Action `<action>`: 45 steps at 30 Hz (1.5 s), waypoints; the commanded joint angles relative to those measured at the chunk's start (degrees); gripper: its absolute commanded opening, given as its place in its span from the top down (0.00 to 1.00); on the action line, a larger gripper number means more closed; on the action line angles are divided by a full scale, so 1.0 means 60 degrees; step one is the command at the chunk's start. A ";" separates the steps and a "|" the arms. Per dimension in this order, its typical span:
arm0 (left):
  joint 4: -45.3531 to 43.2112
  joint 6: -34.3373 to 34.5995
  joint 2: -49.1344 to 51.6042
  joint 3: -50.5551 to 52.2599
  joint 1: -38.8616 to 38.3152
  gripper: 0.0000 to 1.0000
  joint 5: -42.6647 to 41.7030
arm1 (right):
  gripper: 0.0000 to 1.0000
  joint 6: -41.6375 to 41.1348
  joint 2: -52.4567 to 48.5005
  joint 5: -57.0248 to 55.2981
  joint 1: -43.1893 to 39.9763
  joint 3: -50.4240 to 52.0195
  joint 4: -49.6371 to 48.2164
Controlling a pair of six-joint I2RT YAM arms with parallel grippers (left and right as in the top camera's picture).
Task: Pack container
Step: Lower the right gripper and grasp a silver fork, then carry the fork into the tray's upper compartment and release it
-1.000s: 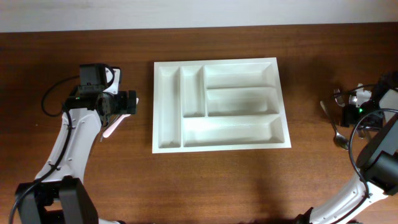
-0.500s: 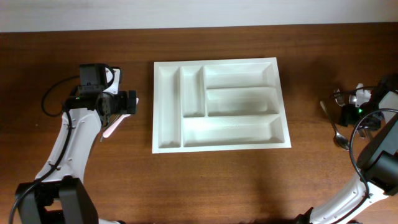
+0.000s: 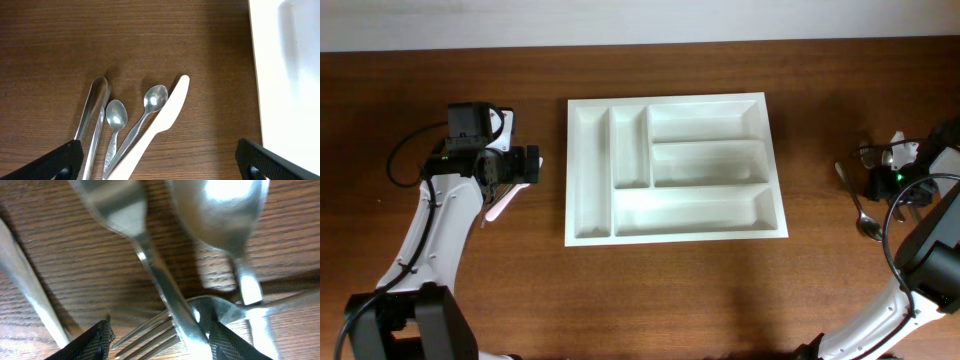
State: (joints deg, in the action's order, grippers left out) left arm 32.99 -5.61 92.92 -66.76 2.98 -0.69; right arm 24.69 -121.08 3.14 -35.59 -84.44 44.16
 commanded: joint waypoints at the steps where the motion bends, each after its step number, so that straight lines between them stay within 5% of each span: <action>1: -0.0022 -0.0084 0.0095 -0.0182 0.0029 0.01 -0.0073 | 0.36 0.0098 -0.0798 0.0634 -0.0062 0.0113 0.0229; 8: -0.0022 -0.0084 0.0095 -0.0182 0.0029 0.01 -0.0073 | 0.43 -0.0284 -0.0936 0.0627 -0.0062 0.0087 0.0404; 16: -0.0025 -0.0084 0.0095 -0.0182 0.0029 0.01 -0.0073 | 0.82 -0.2266 -0.0936 0.0623 -0.0073 0.0087 0.0681; 21: -0.0025 -0.0084 0.0095 -0.0182 0.0029 0.01 -0.0073 | 0.94 -0.2459 -0.0925 0.0619 -0.0069 0.0080 0.0885; 35: -0.0022 -0.0084 0.0095 -0.0182 0.0029 0.01 -0.0076 | 0.96 -0.2590 0.0426 0.0630 0.0288 -0.0889 0.1406; 45: -0.0025 -0.0084 0.0102 -0.0182 0.0047 0.01 -0.0073 | 0.96 -0.0951 0.2641 0.0663 0.2616 -0.2575 0.1887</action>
State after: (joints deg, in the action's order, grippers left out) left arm 32.99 -5.61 92.92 -66.76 2.98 -0.67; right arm 13.82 -110.56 6.55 -25.23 -97.25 54.87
